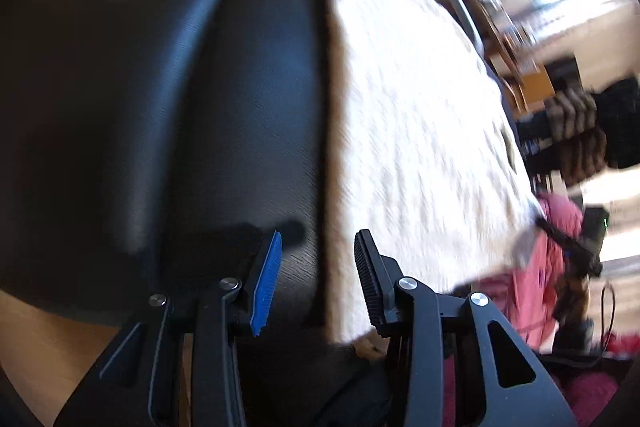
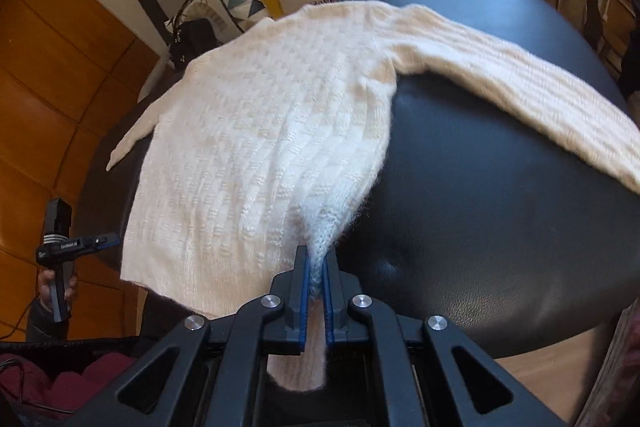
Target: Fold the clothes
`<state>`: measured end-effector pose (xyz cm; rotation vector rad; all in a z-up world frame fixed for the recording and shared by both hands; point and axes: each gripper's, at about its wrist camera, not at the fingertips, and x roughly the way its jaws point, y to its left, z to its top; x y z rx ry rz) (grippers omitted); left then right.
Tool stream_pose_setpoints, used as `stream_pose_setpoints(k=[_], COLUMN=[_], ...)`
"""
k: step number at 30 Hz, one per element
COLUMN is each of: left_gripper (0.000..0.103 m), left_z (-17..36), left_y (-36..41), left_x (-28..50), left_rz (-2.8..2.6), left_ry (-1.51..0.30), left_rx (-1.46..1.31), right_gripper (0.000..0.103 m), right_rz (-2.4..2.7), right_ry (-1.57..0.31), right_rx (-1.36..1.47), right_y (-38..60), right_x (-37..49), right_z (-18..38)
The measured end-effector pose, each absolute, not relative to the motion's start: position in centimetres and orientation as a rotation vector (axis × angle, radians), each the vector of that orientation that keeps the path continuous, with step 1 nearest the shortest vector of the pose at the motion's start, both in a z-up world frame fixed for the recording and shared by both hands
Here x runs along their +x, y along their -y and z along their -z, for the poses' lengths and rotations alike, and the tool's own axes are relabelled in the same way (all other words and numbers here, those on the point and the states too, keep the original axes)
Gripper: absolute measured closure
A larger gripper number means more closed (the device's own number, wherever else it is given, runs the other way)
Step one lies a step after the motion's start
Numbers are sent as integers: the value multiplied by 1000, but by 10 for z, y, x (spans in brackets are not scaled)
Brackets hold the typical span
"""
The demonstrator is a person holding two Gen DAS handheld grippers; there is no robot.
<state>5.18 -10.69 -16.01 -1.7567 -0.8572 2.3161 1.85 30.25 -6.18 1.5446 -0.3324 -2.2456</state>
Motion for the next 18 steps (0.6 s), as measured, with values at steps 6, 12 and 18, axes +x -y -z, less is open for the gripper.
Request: stream_pose_setpoints(k=[6,12,18], left_gripper=[53,101,102], left_z=[165,164,71], left_y=[105,85,100], left_x=[42,27,35], left_rz=[-2278,-2350,-2451], left_ry=[848,746,855], left_rx=[-1775,-1698,-1301], right_gripper=[98,98,98], right_rz=[2237,2237,2313], right_ry=[327,295,320], right_rx=[1547,1550,1448], right_y=[-293,-283,-303], right_x=[19,14,19], right_z=[55,59,20])
